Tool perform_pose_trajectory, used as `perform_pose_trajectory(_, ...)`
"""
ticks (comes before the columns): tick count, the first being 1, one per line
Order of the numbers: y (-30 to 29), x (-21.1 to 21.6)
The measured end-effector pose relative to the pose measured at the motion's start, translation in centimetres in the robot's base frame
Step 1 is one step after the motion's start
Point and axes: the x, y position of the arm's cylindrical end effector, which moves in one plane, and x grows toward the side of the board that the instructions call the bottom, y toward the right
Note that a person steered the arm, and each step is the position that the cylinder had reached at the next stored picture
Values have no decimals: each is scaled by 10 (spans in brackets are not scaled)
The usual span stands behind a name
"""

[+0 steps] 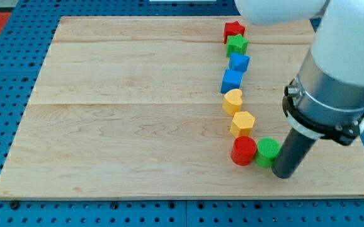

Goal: Move the green circle towards the center right corner of the board

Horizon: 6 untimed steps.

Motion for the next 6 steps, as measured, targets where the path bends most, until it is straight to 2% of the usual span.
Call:
perform_pose_trajectory(1, -11, -20)
perform_pose_trajectory(2, -18, -21)
perform_pose_trajectory(3, -21, -1)
perform_pose_trajectory(4, -51, -22)
perform_pose_trajectory(6, -49, -128)
